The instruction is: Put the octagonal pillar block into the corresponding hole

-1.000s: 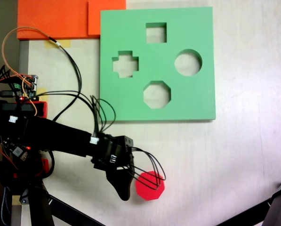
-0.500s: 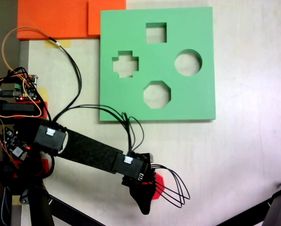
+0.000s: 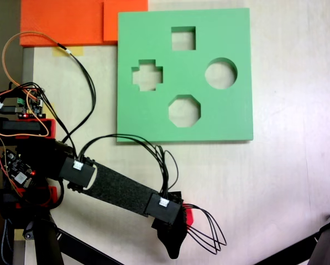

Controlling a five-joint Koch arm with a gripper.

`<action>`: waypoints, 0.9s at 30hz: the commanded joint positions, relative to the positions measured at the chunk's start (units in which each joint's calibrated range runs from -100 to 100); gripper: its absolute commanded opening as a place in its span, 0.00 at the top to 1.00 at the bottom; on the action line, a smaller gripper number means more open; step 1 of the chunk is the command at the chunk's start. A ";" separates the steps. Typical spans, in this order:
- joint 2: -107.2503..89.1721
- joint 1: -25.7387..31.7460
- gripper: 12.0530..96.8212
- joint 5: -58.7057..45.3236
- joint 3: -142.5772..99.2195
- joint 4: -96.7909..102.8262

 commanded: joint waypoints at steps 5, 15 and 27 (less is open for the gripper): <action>1.43 -0.34 0.01 -0.73 4.11 -0.73; 4.36 -0.10 0.17 -0.78 5.70 -0.63; -0.52 -0.10 0.65 -0.78 4.01 -4.87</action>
